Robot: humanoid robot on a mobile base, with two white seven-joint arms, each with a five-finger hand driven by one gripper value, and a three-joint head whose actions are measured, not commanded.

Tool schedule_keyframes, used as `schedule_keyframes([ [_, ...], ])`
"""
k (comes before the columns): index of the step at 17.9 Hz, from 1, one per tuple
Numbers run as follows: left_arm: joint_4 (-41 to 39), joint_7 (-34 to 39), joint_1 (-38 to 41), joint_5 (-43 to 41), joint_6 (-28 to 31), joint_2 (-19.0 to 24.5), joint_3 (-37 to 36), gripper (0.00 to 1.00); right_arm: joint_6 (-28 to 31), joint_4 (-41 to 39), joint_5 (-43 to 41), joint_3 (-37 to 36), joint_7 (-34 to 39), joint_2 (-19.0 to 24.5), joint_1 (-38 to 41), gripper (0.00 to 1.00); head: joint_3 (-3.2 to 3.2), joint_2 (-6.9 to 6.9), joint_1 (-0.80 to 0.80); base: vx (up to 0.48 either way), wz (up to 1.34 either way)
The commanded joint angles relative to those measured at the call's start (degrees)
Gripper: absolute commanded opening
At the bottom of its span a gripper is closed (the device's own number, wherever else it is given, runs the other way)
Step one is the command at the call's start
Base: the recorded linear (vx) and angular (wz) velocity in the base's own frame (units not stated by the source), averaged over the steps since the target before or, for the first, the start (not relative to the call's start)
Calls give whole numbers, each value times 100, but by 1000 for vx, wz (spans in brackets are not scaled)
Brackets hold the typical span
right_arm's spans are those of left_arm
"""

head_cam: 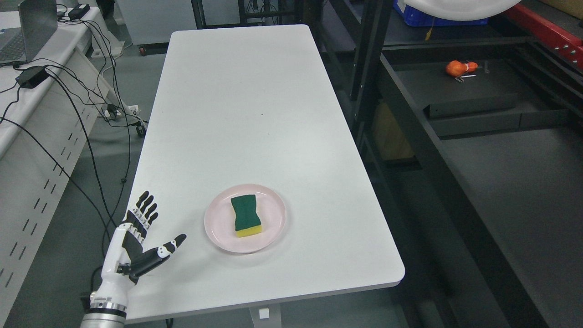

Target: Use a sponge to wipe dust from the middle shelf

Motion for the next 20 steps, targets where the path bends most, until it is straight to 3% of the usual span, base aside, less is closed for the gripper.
schedule_keyframes([
  [1, -6, 0, 21, -2, -9, 71, -73, 99, 414, -100, 0, 0, -3, -100, 1, 100, 0, 0, 0, 0, 0],
  [13, 29, -475, -382, -379, -132, 128, -29, 99, 414, -100, 0, 0, -3, -100, 1, 100, 0, 0, 0, 0, 0],
  [17, 29, -501, -620, -941, -271, 664, -47, 99, 414, -100, 0, 0, -3, -100, 0, 100, 0, 0, 0, 0, 0],
  [20, 108, -719, -716, -1783, -947, 1182, -152, 99, 414, -100, 0, 0, -3, -100, 1, 100, 0, 0, 0, 0, 0],
])
